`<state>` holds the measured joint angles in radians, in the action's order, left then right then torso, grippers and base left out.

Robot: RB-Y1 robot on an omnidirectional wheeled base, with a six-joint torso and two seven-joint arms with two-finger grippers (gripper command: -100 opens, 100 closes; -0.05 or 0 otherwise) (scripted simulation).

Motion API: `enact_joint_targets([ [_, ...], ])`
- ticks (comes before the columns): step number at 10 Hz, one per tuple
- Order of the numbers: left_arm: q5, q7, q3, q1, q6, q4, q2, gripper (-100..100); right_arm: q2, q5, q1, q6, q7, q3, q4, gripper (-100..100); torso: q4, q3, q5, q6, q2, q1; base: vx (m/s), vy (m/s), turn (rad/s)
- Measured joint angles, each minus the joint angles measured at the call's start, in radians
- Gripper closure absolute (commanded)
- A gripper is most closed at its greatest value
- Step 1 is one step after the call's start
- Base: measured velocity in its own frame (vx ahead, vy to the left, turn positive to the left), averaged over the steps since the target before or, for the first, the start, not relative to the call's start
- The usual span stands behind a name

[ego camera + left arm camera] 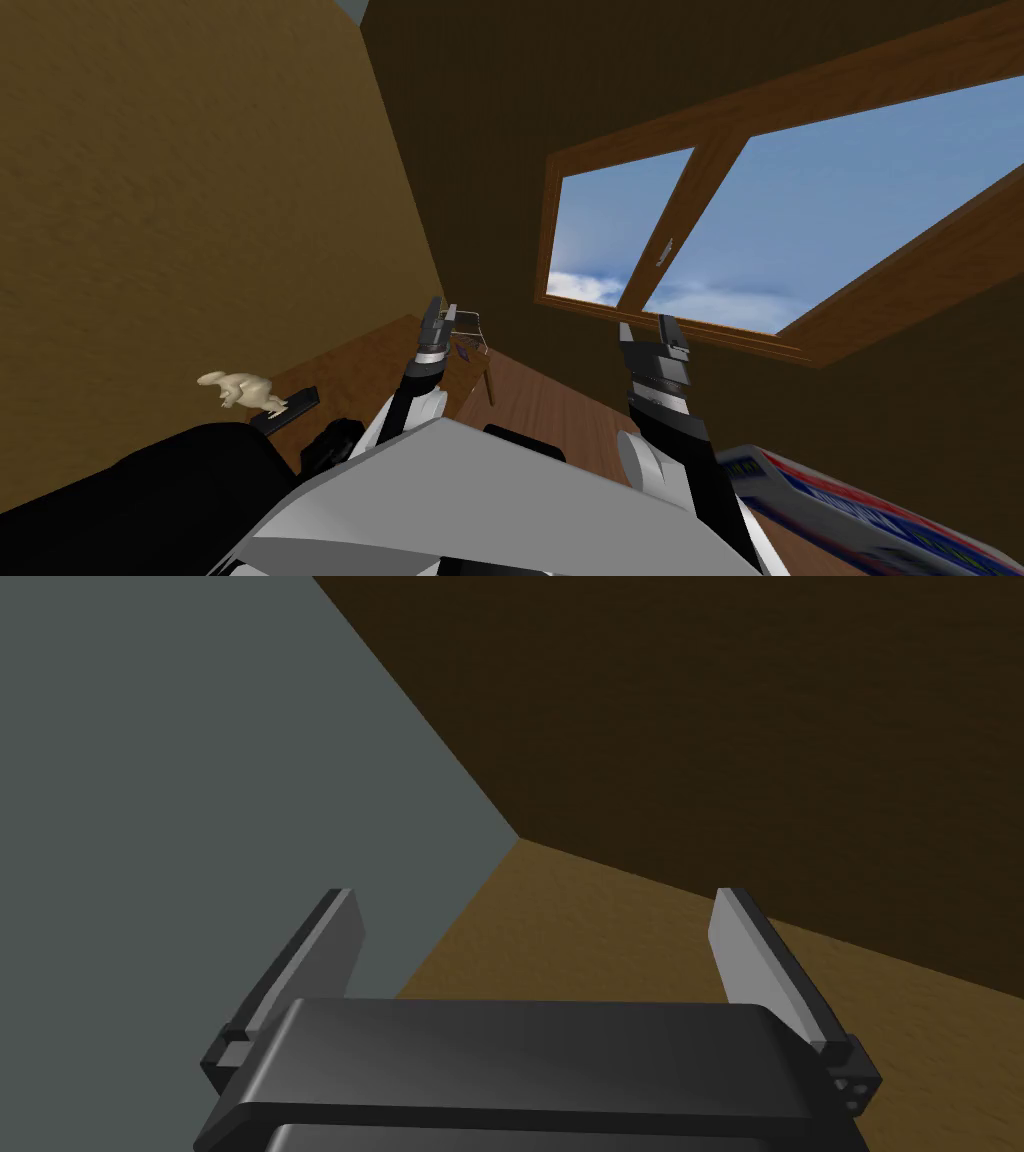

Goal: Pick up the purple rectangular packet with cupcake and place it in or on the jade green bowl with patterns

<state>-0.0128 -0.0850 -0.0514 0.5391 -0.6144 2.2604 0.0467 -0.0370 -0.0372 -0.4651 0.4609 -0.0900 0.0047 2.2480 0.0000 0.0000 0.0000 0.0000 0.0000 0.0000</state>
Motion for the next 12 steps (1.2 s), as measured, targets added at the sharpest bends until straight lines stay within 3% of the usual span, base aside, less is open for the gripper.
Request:
enact_joint_targets([
  [4,0.049,0.006,-0.011,-0.04,0.074,-0.03,0.092,-100,0.0,0.0,0.0,0.0,0.0,0.0,0.0,0,0.001,0.003,0.0,0.0,0.005,0.0,-0.07,-0.003,0.006],
  [12,0.175,0.006,-0.028,-0.144,0.308,-0.104,0.239,-100,0.0,0.0,0.0,0.0,0.0,0.0,0.0,0,0.001,0.002,0.0,0.0,0.003,0.001,-0.057,0.001,-0.002],
])
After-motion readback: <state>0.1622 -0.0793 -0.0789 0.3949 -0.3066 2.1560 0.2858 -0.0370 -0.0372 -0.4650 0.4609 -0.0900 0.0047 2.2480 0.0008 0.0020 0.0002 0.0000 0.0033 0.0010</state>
